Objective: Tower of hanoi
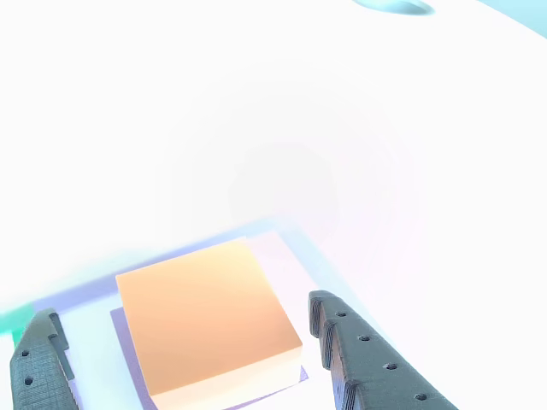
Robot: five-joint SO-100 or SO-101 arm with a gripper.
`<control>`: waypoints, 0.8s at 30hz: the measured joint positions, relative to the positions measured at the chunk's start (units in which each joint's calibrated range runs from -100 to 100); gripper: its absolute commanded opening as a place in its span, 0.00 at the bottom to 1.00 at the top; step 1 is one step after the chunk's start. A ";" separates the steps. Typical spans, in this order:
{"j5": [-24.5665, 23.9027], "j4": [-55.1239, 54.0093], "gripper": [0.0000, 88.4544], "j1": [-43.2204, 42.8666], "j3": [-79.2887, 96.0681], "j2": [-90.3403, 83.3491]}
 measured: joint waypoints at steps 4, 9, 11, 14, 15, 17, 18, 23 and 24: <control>0.00 -0.08 0.31 0.00 0.00 0.76; 0.00 -1.04 0.29 0.00 0.00 0.93; 0.00 -1.12 0.28 0.00 0.00 0.93; 0.00 -1.12 0.27 0.00 0.00 0.93; 0.00 -1.12 0.26 0.00 0.00 0.93; 0.00 -1.12 0.25 0.00 0.00 0.93; 0.00 -1.20 0.25 0.00 0.00 0.93; 0.00 -1.93 0.24 -0.08 0.00 1.69; 0.00 -1.93 0.23 -0.08 0.00 1.86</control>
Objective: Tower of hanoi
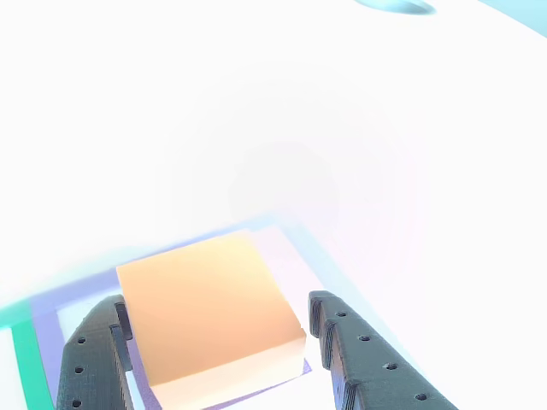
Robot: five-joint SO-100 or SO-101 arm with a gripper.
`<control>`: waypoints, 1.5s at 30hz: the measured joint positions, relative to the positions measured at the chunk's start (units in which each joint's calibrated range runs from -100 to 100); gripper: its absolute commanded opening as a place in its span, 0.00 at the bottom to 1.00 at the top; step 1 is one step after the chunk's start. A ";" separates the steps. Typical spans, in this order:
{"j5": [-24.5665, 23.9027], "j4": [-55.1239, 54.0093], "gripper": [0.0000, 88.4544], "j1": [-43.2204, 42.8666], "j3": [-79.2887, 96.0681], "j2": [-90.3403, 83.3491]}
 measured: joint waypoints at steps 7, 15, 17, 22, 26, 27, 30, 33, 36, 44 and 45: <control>0.00 -0.64 0.18 0.00 0.26 0.08; 0.00 -1.28 0.15 -0.41 0.78 0.08; 0.00 -1.28 0.15 -0.57 0.78 0.08; 0.00 -1.28 0.15 -1.15 0.78 0.08; 0.00 1.52 0.14 -1.72 1.83 -2.95; 0.00 3.21 0.14 -2.05 2.26 -4.56; 0.00 10.19 0.14 -2.46 2.96 -11.57; 0.00 20.79 0.14 -3.44 2.87 -20.68; 0.00 34.83 0.14 -4.18 0.78 -30.81; 0.00 79.53 0.13 -7.12 -18.45 -48.71; 0.00 85.15 0.13 -7.61 -22.11 -49.39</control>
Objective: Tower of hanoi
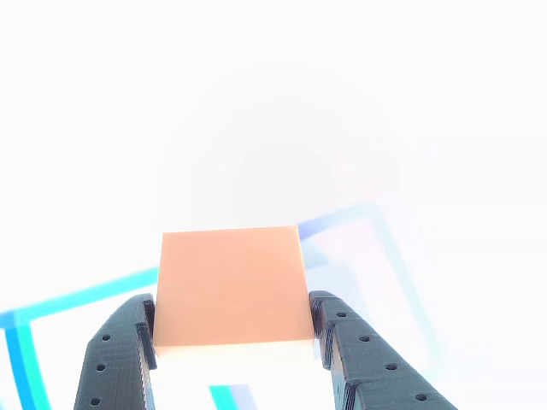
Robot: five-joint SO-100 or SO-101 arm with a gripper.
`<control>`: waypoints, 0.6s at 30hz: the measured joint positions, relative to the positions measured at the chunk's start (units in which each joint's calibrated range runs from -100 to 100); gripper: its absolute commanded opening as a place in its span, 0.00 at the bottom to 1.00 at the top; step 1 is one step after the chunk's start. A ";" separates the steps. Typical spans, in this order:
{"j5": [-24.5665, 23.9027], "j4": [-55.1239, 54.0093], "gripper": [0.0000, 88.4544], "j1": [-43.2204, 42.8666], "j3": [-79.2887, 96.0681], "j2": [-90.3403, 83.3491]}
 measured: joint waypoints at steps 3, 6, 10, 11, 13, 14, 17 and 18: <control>0.00 15.65 0.13 -2.13 -11.75 -0.68; 0.00 27.69 0.13 -4.42 -22.28 -1.27; 0.00 39.25 0.13 -7.70 -31.85 -2.70; 0.00 41.41 0.13 -8.51 -33.86 -2.87; 0.00 46.07 0.13 -10.07 -38.12 -2.95; 0.00 47.99 0.13 -10.89 -40.12 -2.95; 0.00 53.85 0.12 -13.67 -46.21 -2.95; 0.00 55.46 0.12 -14.49 -48.04 -3.12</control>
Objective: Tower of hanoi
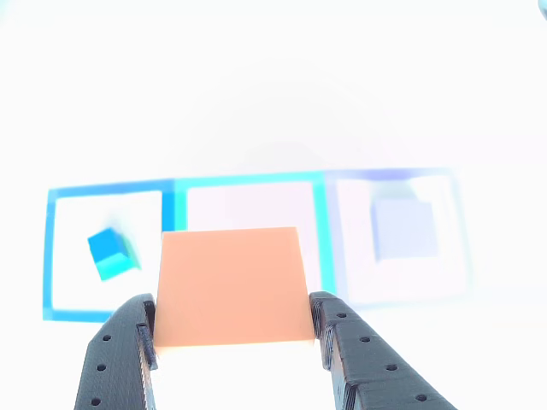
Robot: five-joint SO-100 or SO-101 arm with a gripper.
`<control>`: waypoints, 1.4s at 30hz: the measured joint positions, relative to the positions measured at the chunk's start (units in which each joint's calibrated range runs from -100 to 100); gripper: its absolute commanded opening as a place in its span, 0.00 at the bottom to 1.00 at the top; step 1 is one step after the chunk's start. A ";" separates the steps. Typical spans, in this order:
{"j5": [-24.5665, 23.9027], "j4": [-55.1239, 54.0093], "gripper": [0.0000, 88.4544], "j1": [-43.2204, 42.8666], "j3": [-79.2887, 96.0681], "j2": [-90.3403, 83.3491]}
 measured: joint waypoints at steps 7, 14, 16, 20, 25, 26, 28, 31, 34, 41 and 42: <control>0.00 5.78 0.12 -4.09 -4.35 -1.35; 0.00 -0.72 0.12 -4.01 7.75 -3.63; 0.00 -5.78 0.12 -3.85 14.53 -5.32; 0.00 -17.26 0.12 -3.19 29.42 -8.19; 0.00 -33.95 0.12 -3.19 46.82 -8.78; 0.00 -37.96 0.12 -3.19 49.96 -8.78; 0.00 -45.75 0.12 -3.19 56.05 -8.70; 0.00 -56.82 0.12 -3.77 63.88 -7.09; 0.00 -66.93 0.12 -3.85 69.02 -3.63; 0.00 -90.53 0.12 -4.09 76.94 7.77; 0.00 -93.58 0.12 -4.18 77.89 9.20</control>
